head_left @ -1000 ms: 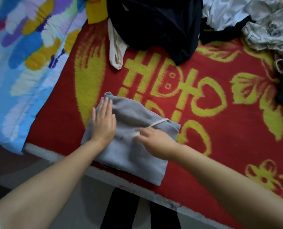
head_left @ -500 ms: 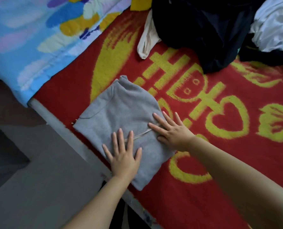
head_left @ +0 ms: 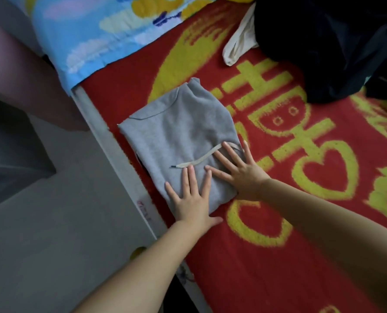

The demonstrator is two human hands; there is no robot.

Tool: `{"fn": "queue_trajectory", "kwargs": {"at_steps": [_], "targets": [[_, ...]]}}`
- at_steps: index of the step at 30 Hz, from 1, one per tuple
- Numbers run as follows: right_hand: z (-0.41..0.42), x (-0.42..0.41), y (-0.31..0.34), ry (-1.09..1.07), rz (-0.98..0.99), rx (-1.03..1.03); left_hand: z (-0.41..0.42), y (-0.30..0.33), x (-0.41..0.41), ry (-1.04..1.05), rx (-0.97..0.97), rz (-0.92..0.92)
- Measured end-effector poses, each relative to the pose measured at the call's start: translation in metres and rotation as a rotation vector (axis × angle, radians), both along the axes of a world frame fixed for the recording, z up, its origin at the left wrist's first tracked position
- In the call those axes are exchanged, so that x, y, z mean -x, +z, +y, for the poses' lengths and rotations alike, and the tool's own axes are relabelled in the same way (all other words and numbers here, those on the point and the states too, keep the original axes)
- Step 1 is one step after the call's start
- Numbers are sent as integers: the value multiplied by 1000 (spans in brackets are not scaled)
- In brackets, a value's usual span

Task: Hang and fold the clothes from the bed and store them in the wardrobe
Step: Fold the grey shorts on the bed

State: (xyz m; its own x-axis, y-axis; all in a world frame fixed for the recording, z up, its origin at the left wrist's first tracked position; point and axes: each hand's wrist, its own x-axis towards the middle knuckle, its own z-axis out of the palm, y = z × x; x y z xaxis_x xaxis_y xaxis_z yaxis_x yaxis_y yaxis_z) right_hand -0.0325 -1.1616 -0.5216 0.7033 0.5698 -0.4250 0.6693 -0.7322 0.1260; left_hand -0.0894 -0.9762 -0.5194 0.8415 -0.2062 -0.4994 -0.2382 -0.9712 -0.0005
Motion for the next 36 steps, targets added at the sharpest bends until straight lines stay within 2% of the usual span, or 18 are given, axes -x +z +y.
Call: {"fn": "queue_trajectory", "kwargs": {"at_steps": [3,6,9,13,18,22,25,30,36], "targets": [[12,-2,-1,-34,-15,9,-8,-6,-5,20,-84,-6],[19,-4,10,-93,-21,-111,-7,-4,-6,60,-9,-60],[29,-17,29,-145,51,-131,4,12,-24,99,49,-4],[51,-34,80,-177,89,-90,31,65,-52,186,171,115],[96,-50,169,-136,86,-68,83,154,-79,86,217,122],[159,-53,240,-136,123,-6,145,219,-79,30,369,98],[217,-40,282,-80,193,19,200,261,-58,60,389,86],[350,6,317,97,225,12,328,305,9,140,402,116],[525,74,327,243,338,-36,495,316,103,314,336,124]]}}
